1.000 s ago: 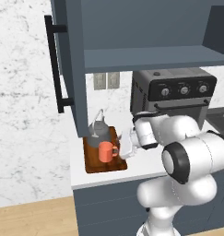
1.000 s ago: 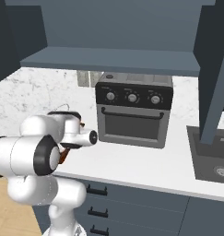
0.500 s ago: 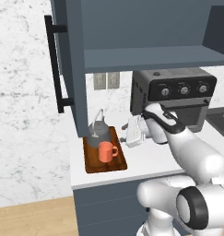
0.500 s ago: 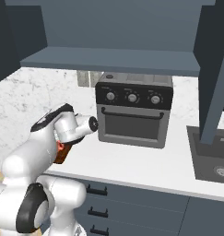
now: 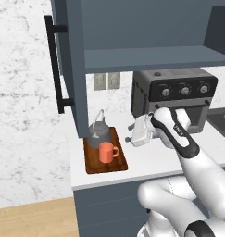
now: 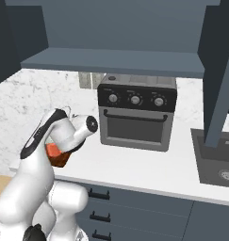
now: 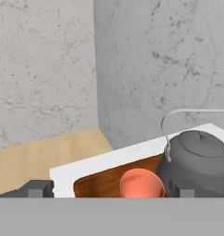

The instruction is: Pick the kettle from the counter and place it on the tray. Then pick the mug from the cabinet and place it on the tray. Then close the cabinet doors.

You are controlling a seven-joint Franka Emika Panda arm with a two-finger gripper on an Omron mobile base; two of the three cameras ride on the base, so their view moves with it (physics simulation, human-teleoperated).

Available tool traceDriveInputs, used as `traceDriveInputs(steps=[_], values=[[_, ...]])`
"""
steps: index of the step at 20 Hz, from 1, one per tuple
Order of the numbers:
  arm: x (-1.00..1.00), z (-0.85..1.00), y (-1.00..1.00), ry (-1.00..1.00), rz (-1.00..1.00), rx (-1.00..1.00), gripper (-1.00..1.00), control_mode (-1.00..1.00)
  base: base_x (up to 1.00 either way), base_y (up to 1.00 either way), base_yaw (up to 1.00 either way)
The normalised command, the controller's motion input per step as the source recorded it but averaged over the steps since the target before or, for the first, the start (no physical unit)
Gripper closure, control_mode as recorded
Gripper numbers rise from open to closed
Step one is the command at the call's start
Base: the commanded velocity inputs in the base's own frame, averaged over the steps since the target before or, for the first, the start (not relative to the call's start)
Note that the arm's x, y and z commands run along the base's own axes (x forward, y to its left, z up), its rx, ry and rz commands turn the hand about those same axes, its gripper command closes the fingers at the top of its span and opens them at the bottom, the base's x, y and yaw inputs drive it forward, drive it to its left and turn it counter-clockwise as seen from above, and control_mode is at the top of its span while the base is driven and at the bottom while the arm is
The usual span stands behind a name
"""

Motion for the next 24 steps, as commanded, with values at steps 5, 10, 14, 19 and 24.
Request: traceDriveInputs(steps=[5,10,14,19,24], values=[[-0.17,0.01,-0.10,0.00,-0.02,0.01,-1.00,-1.00,0.00,0.00,0.00],[-0.13,0.17,-0.37,0.18,-0.17,0.03,-1.00,-1.00,0.00,0.00,0.00],[-0.27,0.60,-0.70,0.23,-0.20,0.22,-1.00,-1.00,0.00,0.00,0.00],[-0.49,0.48,-0.88,0.08,-0.17,0.28,-1.00,-1.00,0.00,0.00,0.00],[-0.30,0.37,-0.75,0.03,-0.15,0.26,-1.00,-1.00,0.00,0.00,0.00]])
